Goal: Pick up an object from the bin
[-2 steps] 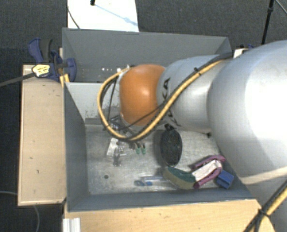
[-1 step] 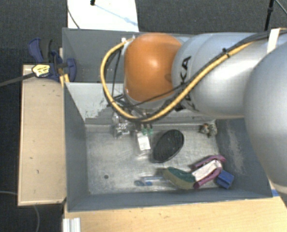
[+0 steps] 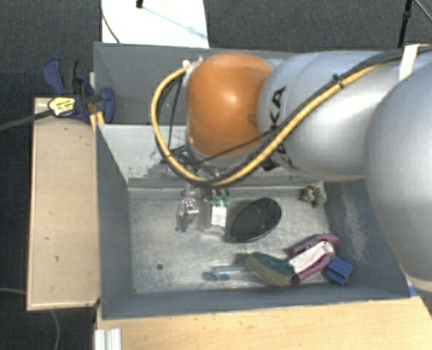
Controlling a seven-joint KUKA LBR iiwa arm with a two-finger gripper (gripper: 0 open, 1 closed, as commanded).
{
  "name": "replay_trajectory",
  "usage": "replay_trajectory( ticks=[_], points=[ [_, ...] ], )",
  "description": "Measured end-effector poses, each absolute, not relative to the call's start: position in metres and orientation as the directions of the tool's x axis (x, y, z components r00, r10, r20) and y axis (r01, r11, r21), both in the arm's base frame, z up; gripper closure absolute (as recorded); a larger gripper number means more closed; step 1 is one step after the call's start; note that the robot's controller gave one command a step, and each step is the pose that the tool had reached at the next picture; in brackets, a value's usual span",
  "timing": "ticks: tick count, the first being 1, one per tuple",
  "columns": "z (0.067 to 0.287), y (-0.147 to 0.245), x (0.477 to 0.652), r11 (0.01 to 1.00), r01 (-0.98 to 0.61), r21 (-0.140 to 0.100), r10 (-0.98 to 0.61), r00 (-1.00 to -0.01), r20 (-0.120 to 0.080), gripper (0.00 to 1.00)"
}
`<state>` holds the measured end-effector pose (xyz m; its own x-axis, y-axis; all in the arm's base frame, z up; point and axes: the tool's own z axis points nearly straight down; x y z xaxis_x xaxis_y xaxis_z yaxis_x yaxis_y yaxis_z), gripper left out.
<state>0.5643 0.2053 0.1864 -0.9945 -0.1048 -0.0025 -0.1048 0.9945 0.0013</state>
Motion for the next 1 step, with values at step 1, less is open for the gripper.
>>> replay_trajectory(
  ticks=[1],
  points=[
    [0.1196,0.1118,0.5732,0.965,-0.264,-0.002,-0.264,-0.965,0.003,0.00]
  ],
)
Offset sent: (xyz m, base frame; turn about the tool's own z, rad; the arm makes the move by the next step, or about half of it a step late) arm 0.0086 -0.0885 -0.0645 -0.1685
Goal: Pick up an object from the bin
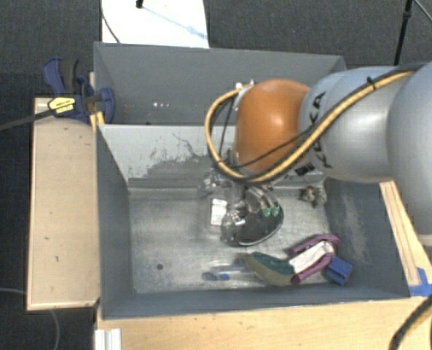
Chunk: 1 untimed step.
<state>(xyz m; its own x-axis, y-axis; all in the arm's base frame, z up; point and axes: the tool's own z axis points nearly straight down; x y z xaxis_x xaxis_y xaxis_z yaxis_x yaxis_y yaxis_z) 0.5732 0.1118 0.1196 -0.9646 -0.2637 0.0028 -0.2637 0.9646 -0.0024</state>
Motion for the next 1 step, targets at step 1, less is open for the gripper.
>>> replay_trajectory(
  ticks=[1],
  points=[
    [0.0775,0.0459,0.5587,0.955,-0.295,-0.001,-0.295,-0.955,0.003,0.00]
  ],
)
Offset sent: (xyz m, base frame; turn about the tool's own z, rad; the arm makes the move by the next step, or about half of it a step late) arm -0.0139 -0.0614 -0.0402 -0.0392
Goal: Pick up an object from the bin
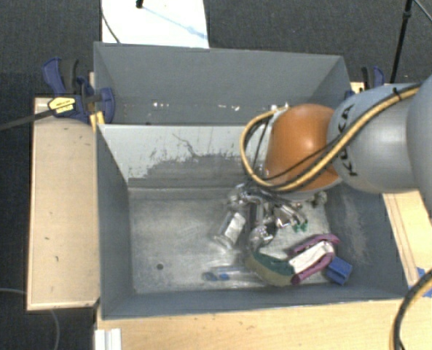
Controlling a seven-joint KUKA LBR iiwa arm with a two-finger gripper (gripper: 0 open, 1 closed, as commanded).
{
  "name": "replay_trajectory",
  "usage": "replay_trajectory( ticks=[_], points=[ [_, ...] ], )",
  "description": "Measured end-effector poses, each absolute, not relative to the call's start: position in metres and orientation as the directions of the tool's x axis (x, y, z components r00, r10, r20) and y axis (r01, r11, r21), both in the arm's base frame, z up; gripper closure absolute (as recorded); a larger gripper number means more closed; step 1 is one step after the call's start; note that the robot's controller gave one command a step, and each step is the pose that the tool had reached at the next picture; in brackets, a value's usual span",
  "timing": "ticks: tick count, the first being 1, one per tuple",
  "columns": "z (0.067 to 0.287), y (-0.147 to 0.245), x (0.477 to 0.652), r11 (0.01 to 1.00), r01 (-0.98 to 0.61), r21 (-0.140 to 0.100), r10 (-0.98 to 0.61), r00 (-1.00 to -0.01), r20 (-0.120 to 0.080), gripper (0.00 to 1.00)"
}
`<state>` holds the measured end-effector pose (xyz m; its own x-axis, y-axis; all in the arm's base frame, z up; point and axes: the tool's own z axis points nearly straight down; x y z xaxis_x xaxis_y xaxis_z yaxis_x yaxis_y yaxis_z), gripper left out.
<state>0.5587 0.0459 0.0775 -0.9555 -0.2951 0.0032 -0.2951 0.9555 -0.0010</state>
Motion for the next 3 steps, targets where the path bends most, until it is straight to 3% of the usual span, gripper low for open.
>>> replay_trajectory(
  ticks=[1,2,3],
  points=[
    [0.080,0.050,0.560,0.955,-0.297,0.001,-0.297,-0.955,-0.002,1.00],
    [0.080,0.050,0.560,0.955,-0.296,0.001,-0.296,-0.955,-0.002,0.00],
    [0.072,0.116,0.536,0.974,-0.226,0.003,-0.226,-0.974,-0.008,0.00]
  ],
)
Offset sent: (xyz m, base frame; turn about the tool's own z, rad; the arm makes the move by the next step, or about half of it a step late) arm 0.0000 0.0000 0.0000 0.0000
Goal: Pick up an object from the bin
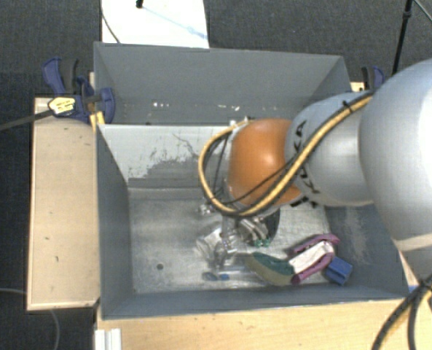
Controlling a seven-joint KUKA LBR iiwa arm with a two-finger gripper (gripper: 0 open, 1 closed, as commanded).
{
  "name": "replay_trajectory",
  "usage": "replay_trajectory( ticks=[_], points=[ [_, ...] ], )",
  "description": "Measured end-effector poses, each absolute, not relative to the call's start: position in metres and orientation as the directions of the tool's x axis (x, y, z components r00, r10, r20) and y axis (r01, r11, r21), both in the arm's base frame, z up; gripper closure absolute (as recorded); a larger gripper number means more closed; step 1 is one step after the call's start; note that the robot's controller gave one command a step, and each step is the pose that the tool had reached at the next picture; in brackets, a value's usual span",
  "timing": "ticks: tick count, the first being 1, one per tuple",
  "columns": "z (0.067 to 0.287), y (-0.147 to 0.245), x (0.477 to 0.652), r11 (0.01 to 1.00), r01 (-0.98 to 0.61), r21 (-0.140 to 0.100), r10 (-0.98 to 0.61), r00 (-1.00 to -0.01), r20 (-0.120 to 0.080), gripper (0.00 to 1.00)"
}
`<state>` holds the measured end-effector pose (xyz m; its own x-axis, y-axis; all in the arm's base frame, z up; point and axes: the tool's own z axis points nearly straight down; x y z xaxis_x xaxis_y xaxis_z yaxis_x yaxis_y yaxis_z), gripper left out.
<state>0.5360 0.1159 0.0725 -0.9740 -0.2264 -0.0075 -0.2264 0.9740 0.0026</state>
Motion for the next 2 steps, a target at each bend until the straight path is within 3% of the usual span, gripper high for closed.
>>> replay_trajectory(
  ticks=[1,2],
  points=[
    [0.074,0.113,0.538,0.975,-0.221,0.001,-0.221,-0.975,-0.010,1.00],
    [0.236,0.093,0.551,0.967,-0.254,-0.001,-0.254,-0.967,-0.012,1.00]
  ],
)
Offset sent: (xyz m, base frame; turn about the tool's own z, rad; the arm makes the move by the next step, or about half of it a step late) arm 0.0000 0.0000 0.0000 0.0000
